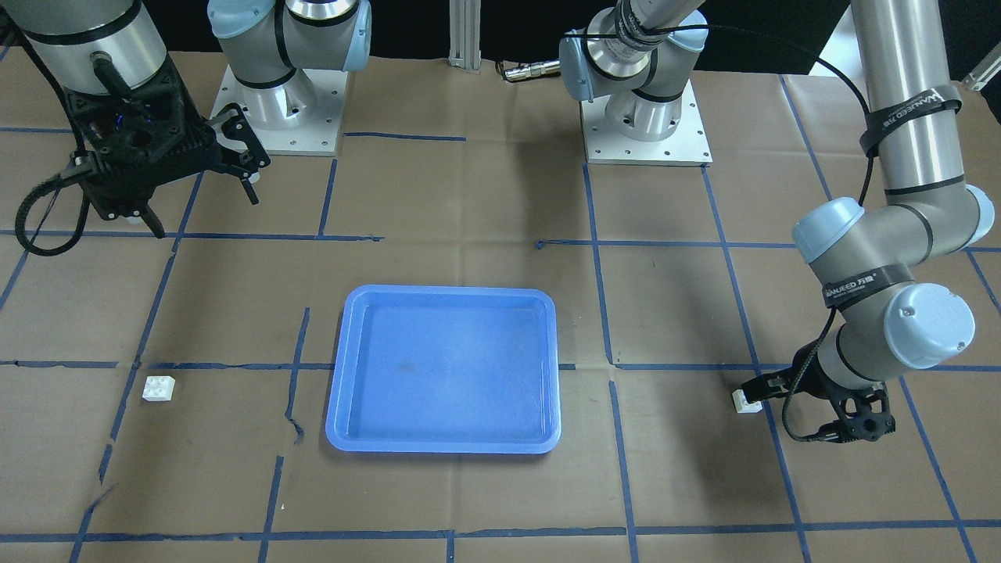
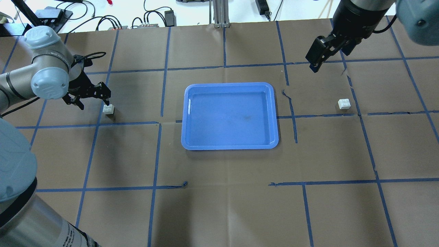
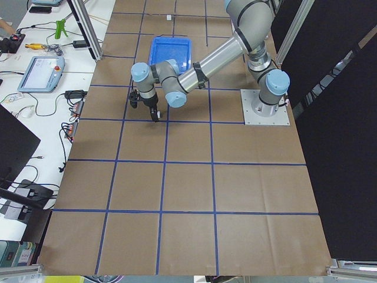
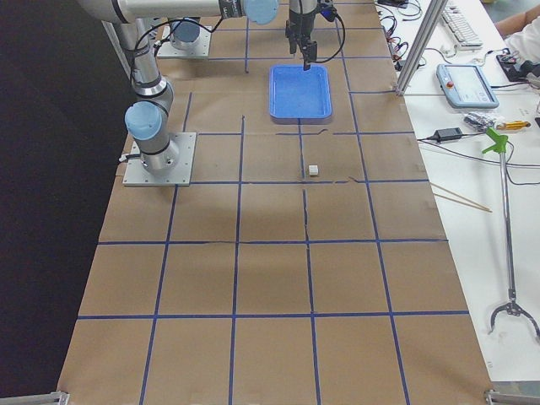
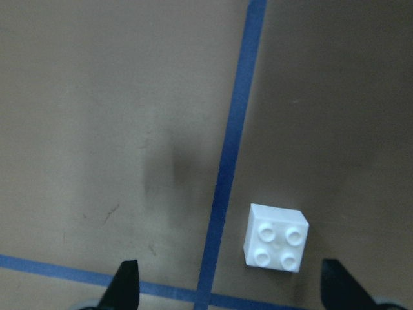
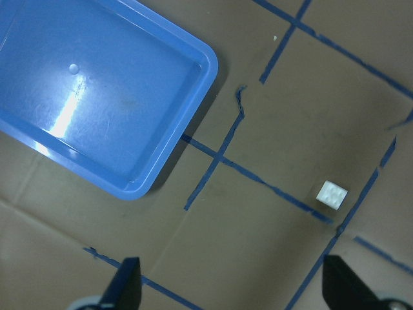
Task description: Assemble white blocks and place on blue tray
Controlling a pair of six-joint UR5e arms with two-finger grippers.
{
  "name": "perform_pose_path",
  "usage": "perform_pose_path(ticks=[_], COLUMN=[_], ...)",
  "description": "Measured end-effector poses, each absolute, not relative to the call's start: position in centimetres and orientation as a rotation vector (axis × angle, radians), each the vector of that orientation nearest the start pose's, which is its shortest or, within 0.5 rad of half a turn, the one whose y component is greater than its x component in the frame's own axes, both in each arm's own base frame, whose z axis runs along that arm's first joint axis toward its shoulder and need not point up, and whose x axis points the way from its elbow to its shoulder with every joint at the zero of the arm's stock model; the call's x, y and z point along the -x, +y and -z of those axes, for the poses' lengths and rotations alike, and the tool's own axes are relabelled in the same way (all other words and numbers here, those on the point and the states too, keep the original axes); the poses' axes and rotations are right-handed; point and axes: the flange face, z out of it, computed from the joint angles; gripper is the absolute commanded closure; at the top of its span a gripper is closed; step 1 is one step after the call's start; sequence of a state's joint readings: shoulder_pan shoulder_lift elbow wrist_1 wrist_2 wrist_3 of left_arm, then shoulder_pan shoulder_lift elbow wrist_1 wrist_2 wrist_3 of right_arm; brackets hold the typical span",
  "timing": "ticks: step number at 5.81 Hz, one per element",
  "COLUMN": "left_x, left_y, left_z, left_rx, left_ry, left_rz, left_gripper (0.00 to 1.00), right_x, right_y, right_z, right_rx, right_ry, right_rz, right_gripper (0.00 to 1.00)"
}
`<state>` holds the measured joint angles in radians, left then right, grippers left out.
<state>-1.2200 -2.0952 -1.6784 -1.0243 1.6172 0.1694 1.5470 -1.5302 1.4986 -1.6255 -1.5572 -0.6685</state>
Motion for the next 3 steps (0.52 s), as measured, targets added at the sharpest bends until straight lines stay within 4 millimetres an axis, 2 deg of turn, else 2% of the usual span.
perform_pose_path(ticks=[1,2,3], left_x=[-8.9,-8.7,-8.6], left_y=[-62.6,-62.6,-62.6], left_z=[-18.2,-17.9,-17.4], left_rx=[0.283,0.282,0.266], left_ry=[3.135,3.148,3.155], left_rz=[-0.13,-0.128,-0.137], left_gripper=[0.09,0.42,0.65], right_x=[-11.9,-10.9,-9.3], right_y=[-52.6,-53.1,-54.0], right_z=[-51.0,-50.8,-50.1], right_rx=[1.314,1.549,1.725], right_ry=[2.895,2.793,2.688], right_rz=[0.178,0.178,0.161], right_gripper=[0.0,0.0,0.0])
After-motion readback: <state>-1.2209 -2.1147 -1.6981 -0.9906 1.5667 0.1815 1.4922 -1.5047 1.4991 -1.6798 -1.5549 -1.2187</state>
